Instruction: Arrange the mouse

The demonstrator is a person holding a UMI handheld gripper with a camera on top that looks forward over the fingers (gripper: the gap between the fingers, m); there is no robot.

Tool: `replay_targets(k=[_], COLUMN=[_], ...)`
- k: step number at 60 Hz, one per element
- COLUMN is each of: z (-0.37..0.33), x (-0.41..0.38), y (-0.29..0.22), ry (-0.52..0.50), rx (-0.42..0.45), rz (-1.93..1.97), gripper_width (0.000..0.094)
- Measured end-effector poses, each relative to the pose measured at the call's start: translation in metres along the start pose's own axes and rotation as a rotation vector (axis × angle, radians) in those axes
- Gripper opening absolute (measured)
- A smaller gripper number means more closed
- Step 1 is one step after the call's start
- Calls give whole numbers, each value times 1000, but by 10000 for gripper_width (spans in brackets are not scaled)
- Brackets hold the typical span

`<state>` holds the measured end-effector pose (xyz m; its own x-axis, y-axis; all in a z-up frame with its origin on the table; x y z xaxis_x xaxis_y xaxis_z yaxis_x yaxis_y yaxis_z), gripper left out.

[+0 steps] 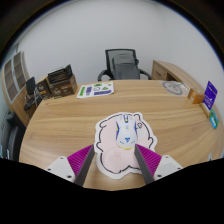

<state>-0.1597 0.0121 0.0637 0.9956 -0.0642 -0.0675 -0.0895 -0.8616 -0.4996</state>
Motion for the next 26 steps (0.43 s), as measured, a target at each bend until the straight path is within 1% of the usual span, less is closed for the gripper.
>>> replay_targets(k=[10, 19, 26], z=[-46, -80, -100], x=[-25, -39, -53], y=[42, 76, 98], ry=[0, 46, 40], rx=[25, 48, 38], rz=[86, 62, 100], gripper_width=[834, 834, 833])
Point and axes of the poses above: the point between the fingertips, and its own axes, seen from behind it with the camera up: x to the right, y down, z forward, the way the camera looks, the point moved 4 cm from there along -z, backward, against the way the camera looks, and after that the axes turned 14 degrees about -x, right-handed, at the moved point
